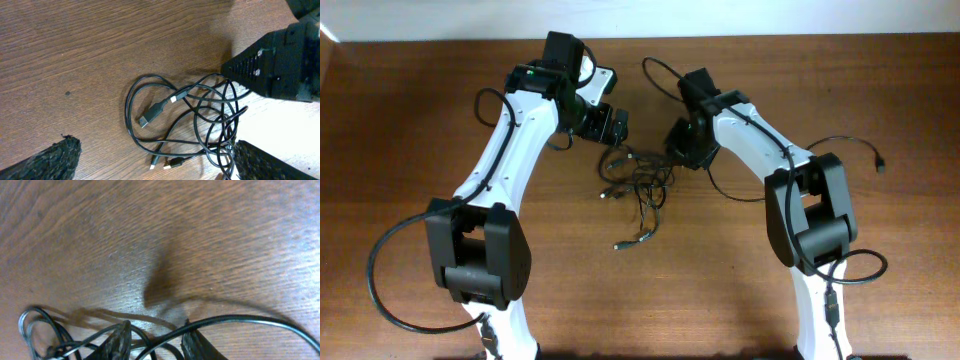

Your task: Untangle cables

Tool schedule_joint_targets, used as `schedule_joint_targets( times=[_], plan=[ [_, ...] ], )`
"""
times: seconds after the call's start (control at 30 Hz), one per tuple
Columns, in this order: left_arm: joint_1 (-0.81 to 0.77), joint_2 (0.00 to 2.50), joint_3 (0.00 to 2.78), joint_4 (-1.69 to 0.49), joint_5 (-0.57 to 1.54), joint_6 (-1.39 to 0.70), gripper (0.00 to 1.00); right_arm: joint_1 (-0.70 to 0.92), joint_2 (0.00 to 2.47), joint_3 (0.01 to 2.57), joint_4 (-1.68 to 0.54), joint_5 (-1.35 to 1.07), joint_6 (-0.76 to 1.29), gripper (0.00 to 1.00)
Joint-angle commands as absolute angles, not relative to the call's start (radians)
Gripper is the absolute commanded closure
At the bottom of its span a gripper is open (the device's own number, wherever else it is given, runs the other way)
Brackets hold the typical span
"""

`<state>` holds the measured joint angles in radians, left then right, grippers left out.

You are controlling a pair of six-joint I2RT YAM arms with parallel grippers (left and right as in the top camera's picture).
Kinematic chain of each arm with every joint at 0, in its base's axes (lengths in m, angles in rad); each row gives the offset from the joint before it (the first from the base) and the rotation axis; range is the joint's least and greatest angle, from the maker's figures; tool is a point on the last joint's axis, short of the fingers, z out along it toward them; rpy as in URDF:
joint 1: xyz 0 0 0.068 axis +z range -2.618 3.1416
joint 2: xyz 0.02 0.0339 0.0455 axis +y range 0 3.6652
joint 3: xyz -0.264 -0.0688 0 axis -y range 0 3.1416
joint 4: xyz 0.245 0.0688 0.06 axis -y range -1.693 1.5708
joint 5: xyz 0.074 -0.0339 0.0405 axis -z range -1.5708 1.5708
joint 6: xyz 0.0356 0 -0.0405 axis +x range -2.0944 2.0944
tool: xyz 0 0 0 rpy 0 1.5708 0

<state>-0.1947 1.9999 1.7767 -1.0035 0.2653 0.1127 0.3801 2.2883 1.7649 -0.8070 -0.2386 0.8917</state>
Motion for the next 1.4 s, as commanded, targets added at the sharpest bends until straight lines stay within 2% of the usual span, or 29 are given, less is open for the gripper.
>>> schedule_joint_targets(
  times=[0.0, 0.03, 0.07, 0.1, 0.23, 0.37, 0.43, 0.57, 0.63, 0.7, 0.77, 0.83, 0.97, 1.0, 1.03, 1.1, 1.17, 1.23, 1.37],
  plan=[
    [-0.19, 1.994, 1.77, -1.009, 0.27, 0.121, 0.0, 0.391, 2.297, 1.754, -0.806, -0.126, 0.669, 0.66],
    [-0.19, 1.994, 1.77, -1.009, 0.27, 0.121, 0.0, 0.382, 2.297, 1.754, -0.816, -0.087, 0.582, 0.66],
    [-0.19, 1.994, 1.77, -1.008, 0.27, 0.121, 0.0, 0.371, 2.297, 1.754, -0.83, -0.053, 0.572, 0.56],
    [-0.19, 1.994, 1.77, -1.009, 0.27, 0.121, 0.0, 0.356, 2.297, 1.754, -0.832, -0.047, 0.553, 0.55],
    [-0.19, 1.994, 1.77, -1.008, 0.27, 0.121, 0.0, 0.353, 2.297, 1.754, -0.808, -0.078, 0.558, 0.55],
    [-0.19, 1.994, 1.77, -1.008, 0.27, 0.121, 0.01, 0.387, 2.297, 1.754, -0.783, -0.122, 0.747, 0.57],
    [-0.19, 1.994, 1.77, -1.008, 0.27, 0.121, 0.0, 0.394, 2.297, 1.754, -0.776, -0.134, 0.874, 0.68],
    [-0.19, 1.994, 1.77, -1.009, 0.27, 0.121, 0.0, 0.395, 2.297, 1.753, -0.766, -0.168, 0.926, 0.71],
    [-0.189, 1.994, 1.77, -1.011, 0.269, 0.122, 0.0, 0.399, 2.297, 1.75, -0.751, -0.172, 0.925, 0.77],
    [-0.189, 1.994, 1.77, -1.011, 0.269, 0.122, 0.01, 0.399, 2.297, 1.75, -0.748, -0.166, 0.919, 0.96],
    [-0.189, 1.994, 1.77, -1.015, 0.27, 0.121, 0.0, 0.398, 2.297, 1.75, -0.743, -0.161, 0.864, 0.96],
    [-0.19, 1.994, 1.77, -1.021, 0.27, 0.121, 0.01, 0.378, 2.275, 1.764, -0.762, -0.185, 0.679, 0.96],
    [-0.19, 1.994, 1.769, -1.049, 0.383, 0.121, 0.01, 0.317, 2.081, 1.831, -0.949, -0.206, 0.44, 0.96],
    [-0.19, 1.994, 1.769, -1.054, 0.382, 0.121, 0.02, 0.305, 2.057, 1.831, -0.976, -0.206, 0.405, 0.89],
    [-0.189, 1.994, 1.768, -1.058, 0.382, 0.119, 0.04, 0.294, 2.053, 1.831, -1.009, -0.207, 0.388, 0.72],
    [-0.189, 1.997, 1.767, -1.057, 0.382, 0.118, 0.04, 0.295, 2.088, 1.822, -1.02, -0.206, 0.406, 0.57],
    [-0.189, 1.997, 1.767, -1.049, 0.378, 0.118, 0.03, 0.295, 2.142, 1.807, -1.021, -0.207, 0.629, 0.54],
    [-0.187, 1.997, 1.767, -1.04, 0.378, 0.118, 0.01, 0.299, 2.187, 1.803, -1.001, -0.236, 0.757, 0.55],
    [-0.187, 1.997, 1.767, -1.026, 0.378, 0.118, 0.0, 0.336, 2.247, 1.803, -0.933, -0.278, 0.856, 0.55]
  ],
)
